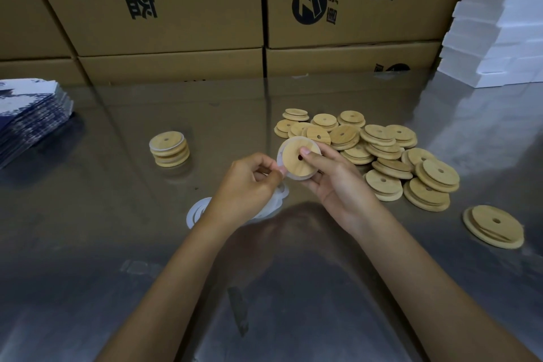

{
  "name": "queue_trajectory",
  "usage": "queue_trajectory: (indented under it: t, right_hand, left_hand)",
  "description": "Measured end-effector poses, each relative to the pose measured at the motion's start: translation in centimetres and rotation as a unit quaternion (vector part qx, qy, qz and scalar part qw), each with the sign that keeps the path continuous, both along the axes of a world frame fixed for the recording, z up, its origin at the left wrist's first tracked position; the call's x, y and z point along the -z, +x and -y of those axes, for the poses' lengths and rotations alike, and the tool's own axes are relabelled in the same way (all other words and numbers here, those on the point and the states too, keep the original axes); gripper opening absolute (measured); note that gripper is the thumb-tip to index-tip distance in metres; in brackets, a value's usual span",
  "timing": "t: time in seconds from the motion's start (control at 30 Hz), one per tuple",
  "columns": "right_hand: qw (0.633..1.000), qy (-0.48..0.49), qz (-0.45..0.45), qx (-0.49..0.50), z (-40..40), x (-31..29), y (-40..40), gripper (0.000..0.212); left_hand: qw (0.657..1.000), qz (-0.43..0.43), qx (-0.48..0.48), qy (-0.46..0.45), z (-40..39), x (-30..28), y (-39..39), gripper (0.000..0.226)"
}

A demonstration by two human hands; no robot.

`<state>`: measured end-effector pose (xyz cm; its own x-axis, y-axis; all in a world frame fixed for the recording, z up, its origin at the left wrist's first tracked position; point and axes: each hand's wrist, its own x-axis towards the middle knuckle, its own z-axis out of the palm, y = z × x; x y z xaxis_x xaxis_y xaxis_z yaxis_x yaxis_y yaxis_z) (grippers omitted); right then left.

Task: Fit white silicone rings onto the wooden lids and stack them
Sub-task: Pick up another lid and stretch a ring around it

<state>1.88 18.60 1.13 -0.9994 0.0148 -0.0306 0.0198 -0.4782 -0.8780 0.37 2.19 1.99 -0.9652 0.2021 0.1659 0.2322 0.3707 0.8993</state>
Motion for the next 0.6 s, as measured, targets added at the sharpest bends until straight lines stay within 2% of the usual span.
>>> queue_trajectory:
  t: [0.33, 0.6]
  right_hand:
    - [1.0, -0.006, 0.027, 0.015, 0.06, -0.08, -0.02, 0.03]
    - [0.999, -0.019, 0.032, 0.027, 0.39, 0.09, -0.14, 0.031]
  left_hand:
    - [1.0, 0.01, -0.01, 0.005, -0.12, -0.06, -0.02, 0.013]
    - [0.998, 0.028, -0.004, 0.064, -0.44, -0.06, 0.28, 0.009]
